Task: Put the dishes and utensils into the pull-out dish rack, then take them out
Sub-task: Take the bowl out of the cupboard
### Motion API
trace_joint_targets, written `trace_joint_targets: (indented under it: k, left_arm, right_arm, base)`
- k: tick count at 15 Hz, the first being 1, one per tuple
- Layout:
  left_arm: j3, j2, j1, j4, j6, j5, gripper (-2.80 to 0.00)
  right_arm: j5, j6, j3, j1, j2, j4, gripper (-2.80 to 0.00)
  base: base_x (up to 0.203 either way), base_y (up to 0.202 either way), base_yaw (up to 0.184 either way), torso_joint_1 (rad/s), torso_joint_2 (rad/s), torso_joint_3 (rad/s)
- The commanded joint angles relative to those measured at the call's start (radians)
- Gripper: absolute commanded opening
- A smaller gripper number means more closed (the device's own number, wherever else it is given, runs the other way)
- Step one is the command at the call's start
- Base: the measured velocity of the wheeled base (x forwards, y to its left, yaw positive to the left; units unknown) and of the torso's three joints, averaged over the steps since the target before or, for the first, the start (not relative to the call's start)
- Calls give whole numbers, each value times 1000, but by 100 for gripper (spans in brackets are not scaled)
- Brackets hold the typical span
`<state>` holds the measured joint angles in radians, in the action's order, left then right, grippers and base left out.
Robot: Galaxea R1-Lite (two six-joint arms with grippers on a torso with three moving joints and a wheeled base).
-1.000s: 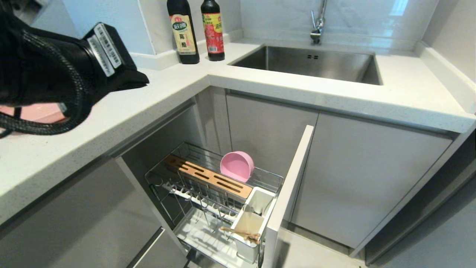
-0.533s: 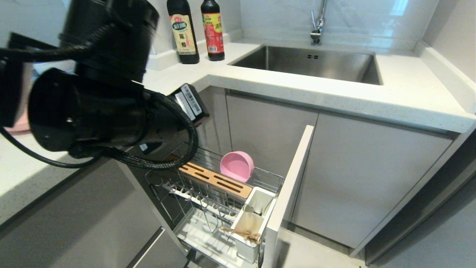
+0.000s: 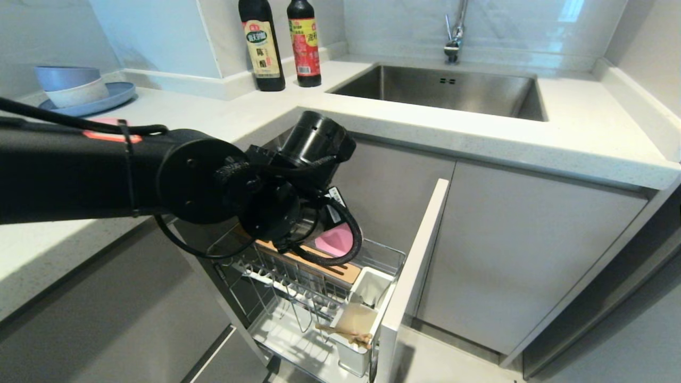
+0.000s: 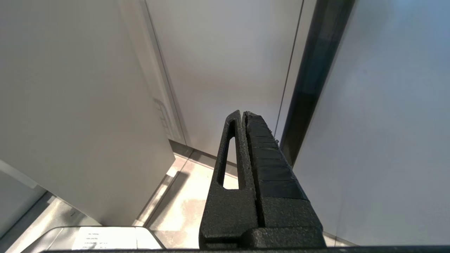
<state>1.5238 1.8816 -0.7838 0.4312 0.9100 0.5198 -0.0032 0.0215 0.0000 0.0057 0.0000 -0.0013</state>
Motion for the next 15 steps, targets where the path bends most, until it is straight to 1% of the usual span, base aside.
trace_joint_targets:
  k: [1, 3, 6, 9, 12, 15]
  left_arm:
    - [27, 80, 27, 2, 6, -32, 0]
    - [52, 124, 53, -2, 6, -90, 0]
    - [124, 209, 94, -37, 1, -128, 0]
    - [171, 299, 124, -82, -4, -163, 0]
    - [232, 372, 156, -137, -12, -245, 0]
    - [286, 425, 176, -175, -37, -292, 0]
  right_arm:
    - [0, 0, 2, 0, 0, 0, -280]
    - [0, 0, 1, 0, 0, 0, -280]
    - [0, 0, 2, 0, 0, 0, -280]
    - [0, 0, 2, 0, 0, 0, -280]
    - [0, 0, 2, 0, 0, 0, -280]
    - [0, 0, 2, 0, 0, 0, -280]
  base:
    - [0, 0, 0, 0, 0, 0]
    - [0, 0, 0, 0, 0, 0]
    - [0, 0, 0, 0, 0, 0]
    - [0, 0, 0, 0, 0, 0]
    - [0, 0, 0, 0, 0, 0]
    - [0, 0, 0, 0, 0, 0]
